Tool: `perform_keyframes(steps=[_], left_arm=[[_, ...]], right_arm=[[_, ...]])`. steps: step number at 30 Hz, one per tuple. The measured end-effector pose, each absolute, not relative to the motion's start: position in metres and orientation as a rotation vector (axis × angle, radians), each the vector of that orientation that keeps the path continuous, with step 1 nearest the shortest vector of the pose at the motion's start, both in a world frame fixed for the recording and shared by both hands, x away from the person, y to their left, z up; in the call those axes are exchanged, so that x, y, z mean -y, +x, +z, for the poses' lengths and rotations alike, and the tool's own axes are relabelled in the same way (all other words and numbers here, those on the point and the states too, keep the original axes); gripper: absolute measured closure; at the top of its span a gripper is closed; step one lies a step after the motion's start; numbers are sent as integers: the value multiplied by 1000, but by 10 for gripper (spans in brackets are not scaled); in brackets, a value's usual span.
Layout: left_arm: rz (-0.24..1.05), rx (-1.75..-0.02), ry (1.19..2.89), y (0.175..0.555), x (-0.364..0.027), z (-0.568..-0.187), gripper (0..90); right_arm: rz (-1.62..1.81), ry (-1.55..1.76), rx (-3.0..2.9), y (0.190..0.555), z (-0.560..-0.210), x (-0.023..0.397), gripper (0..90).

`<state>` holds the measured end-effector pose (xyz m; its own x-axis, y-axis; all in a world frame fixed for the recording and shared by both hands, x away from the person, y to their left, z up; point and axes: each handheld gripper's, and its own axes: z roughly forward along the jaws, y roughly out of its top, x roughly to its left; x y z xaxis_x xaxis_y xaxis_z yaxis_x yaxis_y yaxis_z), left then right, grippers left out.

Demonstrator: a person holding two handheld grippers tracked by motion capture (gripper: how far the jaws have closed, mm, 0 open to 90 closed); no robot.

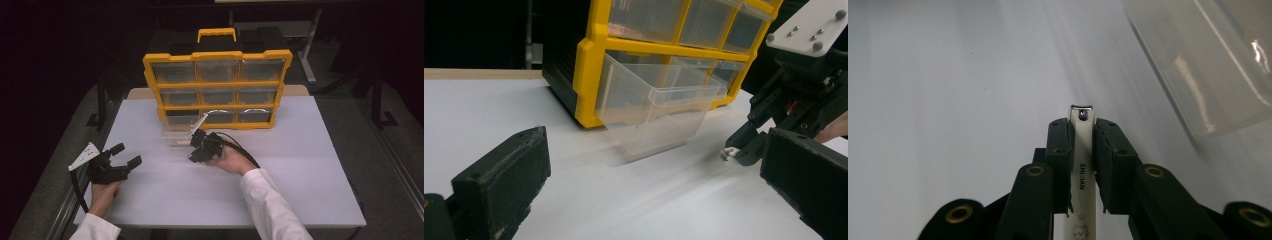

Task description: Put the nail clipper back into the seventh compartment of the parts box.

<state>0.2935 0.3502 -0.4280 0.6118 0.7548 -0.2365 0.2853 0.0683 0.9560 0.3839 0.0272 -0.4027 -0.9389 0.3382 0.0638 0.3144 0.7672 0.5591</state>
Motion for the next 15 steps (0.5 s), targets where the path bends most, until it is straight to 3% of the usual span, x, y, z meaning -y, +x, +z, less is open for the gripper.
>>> perform_keyframes(steps=[15], left_arm=[[440,-915,1516,294,-350,-428,0]], right_arm=[[933,541,-2889,385,-380,-22,763]])
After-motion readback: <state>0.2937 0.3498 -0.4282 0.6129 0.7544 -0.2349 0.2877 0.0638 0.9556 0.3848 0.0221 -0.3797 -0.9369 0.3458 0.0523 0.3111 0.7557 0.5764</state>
